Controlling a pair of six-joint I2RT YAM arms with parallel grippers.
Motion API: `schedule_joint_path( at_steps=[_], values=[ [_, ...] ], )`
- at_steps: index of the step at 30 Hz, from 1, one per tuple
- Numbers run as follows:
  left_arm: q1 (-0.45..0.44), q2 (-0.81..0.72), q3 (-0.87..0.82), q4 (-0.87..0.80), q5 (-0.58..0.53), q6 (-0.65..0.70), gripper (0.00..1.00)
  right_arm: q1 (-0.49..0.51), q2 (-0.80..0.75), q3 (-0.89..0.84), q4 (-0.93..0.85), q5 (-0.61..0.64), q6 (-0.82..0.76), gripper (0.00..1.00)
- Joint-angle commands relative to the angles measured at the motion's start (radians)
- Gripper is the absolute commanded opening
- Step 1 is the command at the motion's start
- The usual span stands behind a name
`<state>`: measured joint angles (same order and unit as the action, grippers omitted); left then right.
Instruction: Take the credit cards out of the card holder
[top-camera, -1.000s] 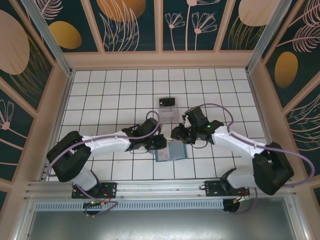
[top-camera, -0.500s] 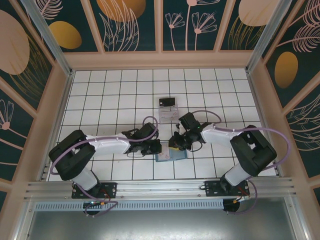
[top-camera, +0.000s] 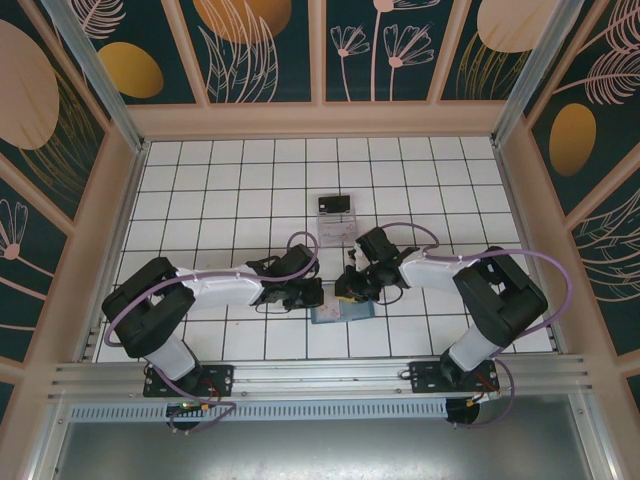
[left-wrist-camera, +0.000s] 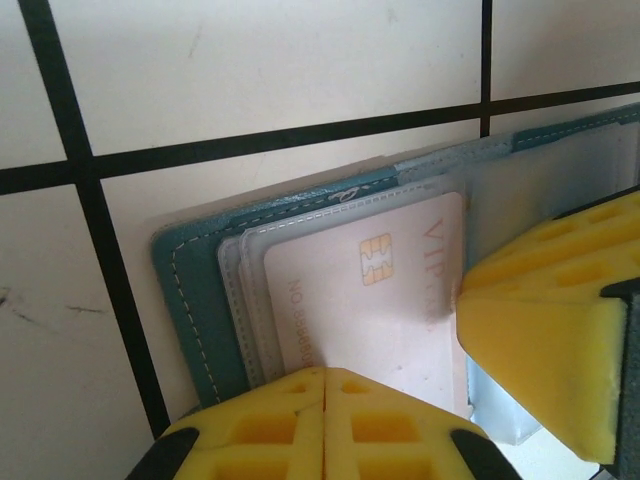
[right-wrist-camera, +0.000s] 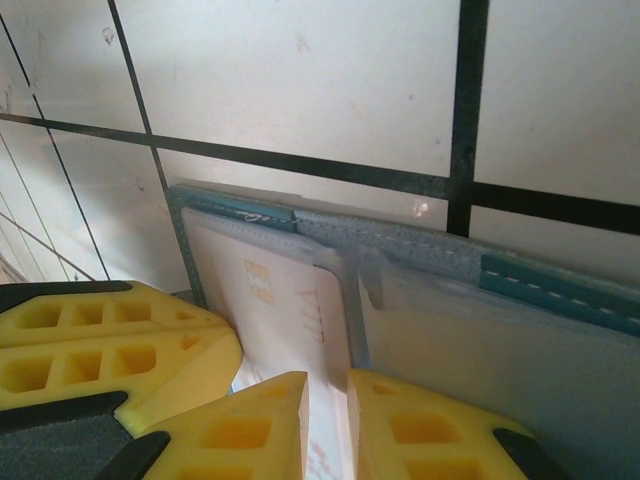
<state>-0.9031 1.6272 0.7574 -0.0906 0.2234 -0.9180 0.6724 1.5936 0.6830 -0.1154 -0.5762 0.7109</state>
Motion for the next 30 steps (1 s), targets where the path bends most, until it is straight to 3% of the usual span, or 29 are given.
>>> schedule_joint_path(
  at_steps=[1,13,30],
  values=[
    [0.004,0.045,-0.004,-0.084,-0.039,0.022,0.09,0.012,0.021,-0.017,-0.013,0.032,-0.033,0.19],
    [0.005,0.044,0.003,-0.12,-0.063,0.021,0.08,0.012,-0.03,-0.04,-0.028,0.085,-0.022,0.18],
    [0.005,0.068,0.018,-0.114,-0.042,0.02,0.09,0.023,0.022,-0.036,0.017,0.024,-0.019,0.18]
  ],
)
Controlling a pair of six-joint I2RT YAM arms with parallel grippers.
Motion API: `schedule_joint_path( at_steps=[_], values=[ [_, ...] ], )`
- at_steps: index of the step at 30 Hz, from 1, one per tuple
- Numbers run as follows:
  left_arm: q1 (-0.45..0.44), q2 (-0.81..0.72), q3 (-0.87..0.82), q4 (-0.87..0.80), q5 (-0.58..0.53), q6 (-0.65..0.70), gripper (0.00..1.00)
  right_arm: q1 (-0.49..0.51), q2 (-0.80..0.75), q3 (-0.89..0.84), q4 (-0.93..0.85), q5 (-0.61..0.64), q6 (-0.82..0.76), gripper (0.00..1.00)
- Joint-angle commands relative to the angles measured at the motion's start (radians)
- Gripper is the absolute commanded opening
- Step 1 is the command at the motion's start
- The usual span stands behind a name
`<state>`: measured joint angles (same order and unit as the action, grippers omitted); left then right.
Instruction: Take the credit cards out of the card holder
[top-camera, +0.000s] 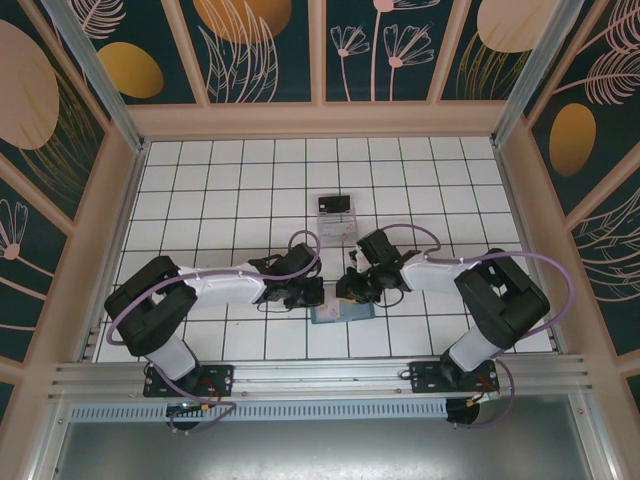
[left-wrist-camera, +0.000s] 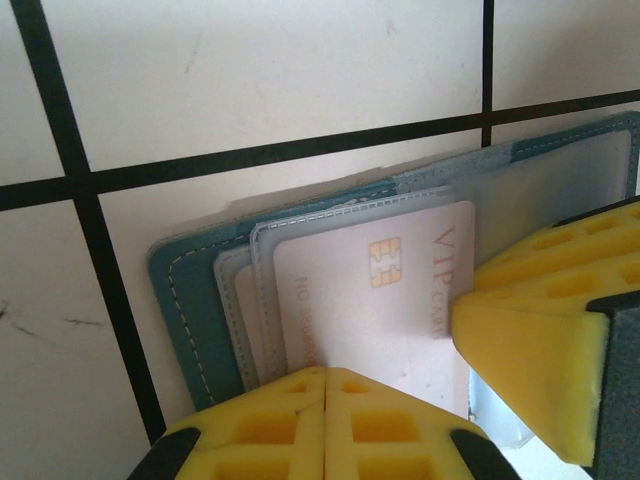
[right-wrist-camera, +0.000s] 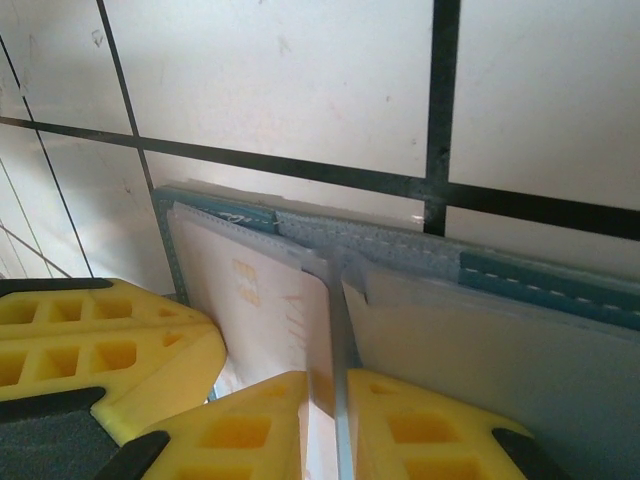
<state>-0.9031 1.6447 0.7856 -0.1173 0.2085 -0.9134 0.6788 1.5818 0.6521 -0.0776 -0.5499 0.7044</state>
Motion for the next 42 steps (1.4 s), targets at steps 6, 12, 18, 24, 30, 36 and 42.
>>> schedule_joint_path(
  at_steps=[6,12,18,24,30,36,42],
  values=[
    [0.005,0.042,-0.007,-0.106,-0.043,0.016,0.09,0.016,0.002,-0.025,-0.018,0.03,-0.001,0.11],
    [0.004,0.035,-0.034,-0.133,-0.08,0.009,0.09,0.008,-0.048,-0.064,-0.025,0.054,0.008,0.09],
    [0.005,0.02,-0.052,-0.139,-0.089,-0.002,0.09,-0.004,-0.076,-0.081,-0.03,0.061,0.006,0.04],
    [0.004,0.001,-0.055,-0.142,-0.093,-0.016,0.11,-0.009,-0.08,-0.09,-0.02,0.053,0.006,0.0],
    [0.006,-0.015,-0.07,-0.147,-0.11,-0.027,0.11,-0.012,-0.105,-0.089,-0.065,0.086,0.0,0.0],
    [0.004,0.01,-0.074,-0.118,-0.074,-0.017,0.1,-0.013,-0.104,-0.092,-0.008,0.028,0.024,0.07],
    [0.004,0.023,-0.068,-0.114,-0.064,-0.01,0.09,-0.005,-0.029,-0.092,0.031,-0.008,0.025,0.18]
  ],
)
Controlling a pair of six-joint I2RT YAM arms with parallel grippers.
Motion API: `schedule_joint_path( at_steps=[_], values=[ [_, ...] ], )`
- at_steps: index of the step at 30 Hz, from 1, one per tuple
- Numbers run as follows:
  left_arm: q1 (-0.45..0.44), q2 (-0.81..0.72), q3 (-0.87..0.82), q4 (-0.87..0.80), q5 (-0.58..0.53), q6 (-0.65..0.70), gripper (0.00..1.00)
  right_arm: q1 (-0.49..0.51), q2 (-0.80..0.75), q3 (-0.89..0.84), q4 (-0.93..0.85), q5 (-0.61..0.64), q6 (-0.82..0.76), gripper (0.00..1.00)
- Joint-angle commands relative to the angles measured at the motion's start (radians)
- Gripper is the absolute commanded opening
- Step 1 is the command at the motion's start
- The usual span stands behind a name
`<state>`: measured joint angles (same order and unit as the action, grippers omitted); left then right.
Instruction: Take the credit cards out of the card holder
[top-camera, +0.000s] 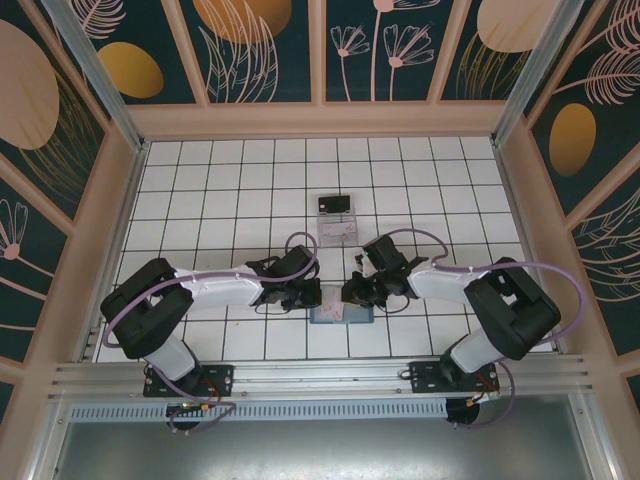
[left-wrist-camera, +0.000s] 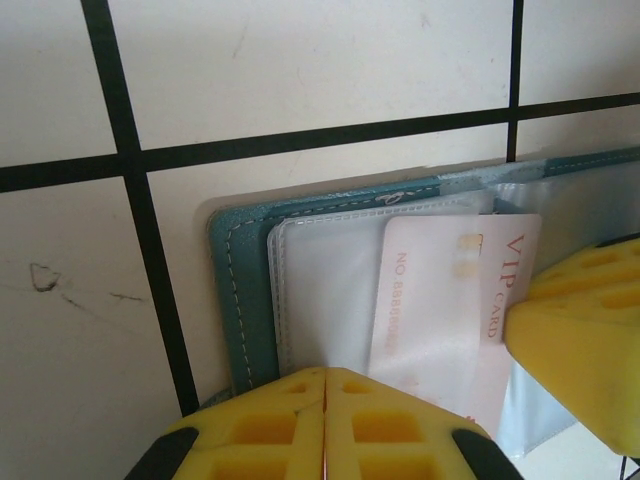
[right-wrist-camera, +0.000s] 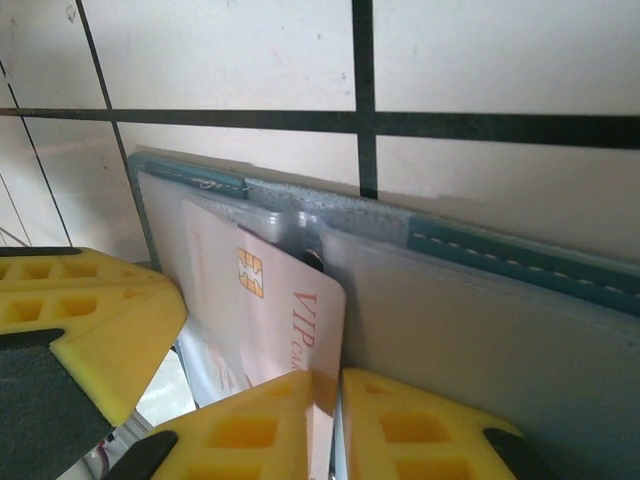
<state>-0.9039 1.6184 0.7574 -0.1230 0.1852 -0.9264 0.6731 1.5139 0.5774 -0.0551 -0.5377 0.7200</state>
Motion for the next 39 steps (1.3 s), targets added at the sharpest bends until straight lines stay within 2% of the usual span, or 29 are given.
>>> schedule_joint_path(
  at_steps=[1,4,10,14,29,35,39],
  values=[
    [0.005,0.051,-0.039,-0.107,-0.039,0.003,0.09,0.002,0.049,-0.017,0.015,-0.024,0.012,0.19],
    [0.006,0.052,-0.044,-0.104,-0.036,0.004,0.09,0.006,0.059,-0.021,0.041,-0.034,0.025,0.19],
    [0.006,0.061,-0.04,-0.107,-0.038,0.007,0.09,0.005,0.032,-0.025,0.028,0.006,0.033,0.07],
    [0.004,0.051,-0.046,-0.117,-0.05,0.005,0.09,-0.004,-0.012,-0.025,-0.033,0.046,0.017,0.02],
    [0.014,-0.034,-0.067,-0.173,-0.14,0.001,0.1,-0.062,-0.26,0.032,-0.278,0.131,-0.066,0.0],
    [0.022,-0.074,-0.065,-0.19,-0.148,0.011,0.1,-0.075,-0.324,0.103,-0.301,0.143,-0.13,0.0],
    [0.025,-0.115,-0.051,-0.189,-0.155,0.015,0.14,-0.078,-0.32,0.18,-0.303,0.184,-0.228,0.0]
  ],
)
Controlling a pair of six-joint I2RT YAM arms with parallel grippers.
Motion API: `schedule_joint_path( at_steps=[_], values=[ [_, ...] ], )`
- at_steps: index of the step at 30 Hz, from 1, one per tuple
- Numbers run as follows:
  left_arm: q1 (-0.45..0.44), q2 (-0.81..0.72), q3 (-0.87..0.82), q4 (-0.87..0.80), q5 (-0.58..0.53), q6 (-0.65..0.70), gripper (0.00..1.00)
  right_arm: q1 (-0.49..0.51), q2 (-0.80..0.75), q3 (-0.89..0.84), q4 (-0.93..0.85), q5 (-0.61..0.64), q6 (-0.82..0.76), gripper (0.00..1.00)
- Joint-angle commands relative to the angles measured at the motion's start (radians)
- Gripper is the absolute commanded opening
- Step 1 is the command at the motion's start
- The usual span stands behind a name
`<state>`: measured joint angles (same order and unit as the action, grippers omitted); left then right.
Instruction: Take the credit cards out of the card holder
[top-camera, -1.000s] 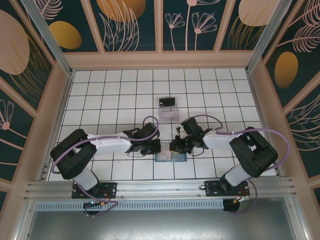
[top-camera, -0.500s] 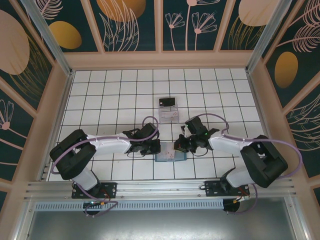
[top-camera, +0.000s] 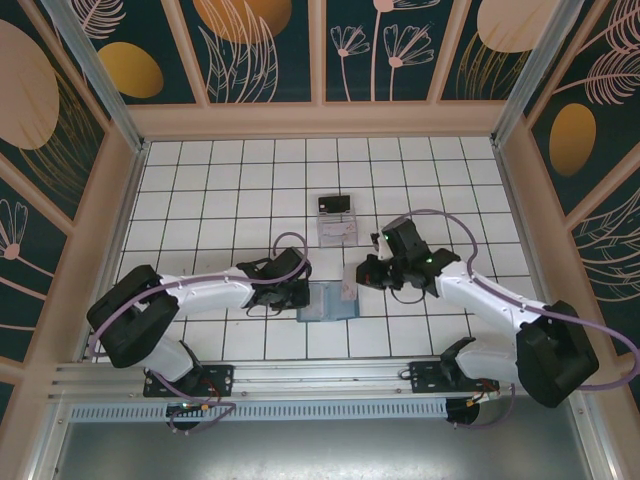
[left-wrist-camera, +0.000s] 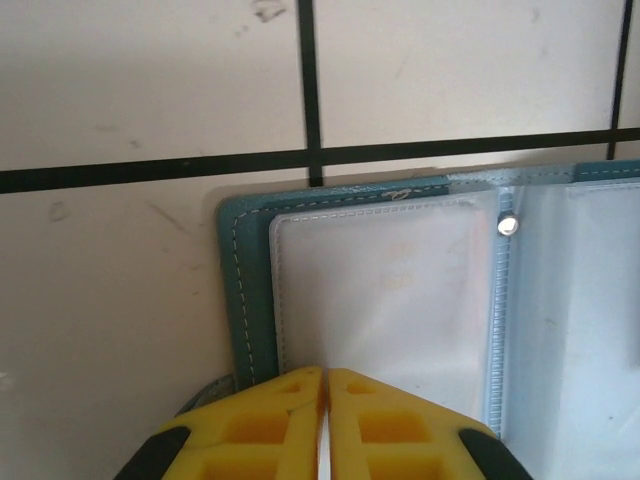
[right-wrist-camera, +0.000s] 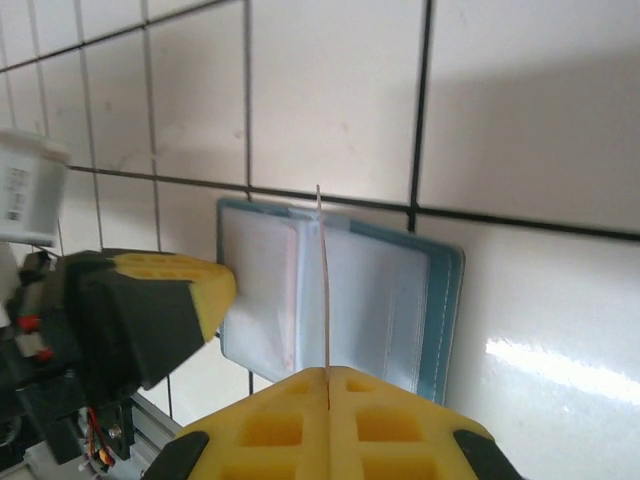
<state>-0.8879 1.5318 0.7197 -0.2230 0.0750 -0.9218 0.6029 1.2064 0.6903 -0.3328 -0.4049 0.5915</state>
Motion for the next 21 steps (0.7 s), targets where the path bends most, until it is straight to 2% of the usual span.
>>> schedule_joint_path(
  at_steps=[1,5,10,14,21],
  values=[
    [0.011,-0.038,-0.009,-0.091,-0.047,0.012,0.15,-0.006,-0.006,0.088,-0.027,0.066,-0.128,0.0],
    [0.018,-0.073,0.018,-0.1,-0.052,0.019,0.16,-0.01,0.05,0.196,-0.052,0.131,-0.301,0.0],
    [0.032,-0.08,0.025,-0.104,-0.051,0.032,0.16,-0.007,0.144,0.305,-0.062,0.163,-0.665,0.0],
    [0.038,-0.084,0.014,-0.1,-0.044,0.037,0.16,-0.006,0.255,0.44,-0.152,0.205,-0.977,0.0],
    [0.054,-0.132,-0.036,-0.089,-0.05,0.018,0.17,-0.007,0.446,0.657,-0.339,0.259,-1.401,0.0]
  ],
)
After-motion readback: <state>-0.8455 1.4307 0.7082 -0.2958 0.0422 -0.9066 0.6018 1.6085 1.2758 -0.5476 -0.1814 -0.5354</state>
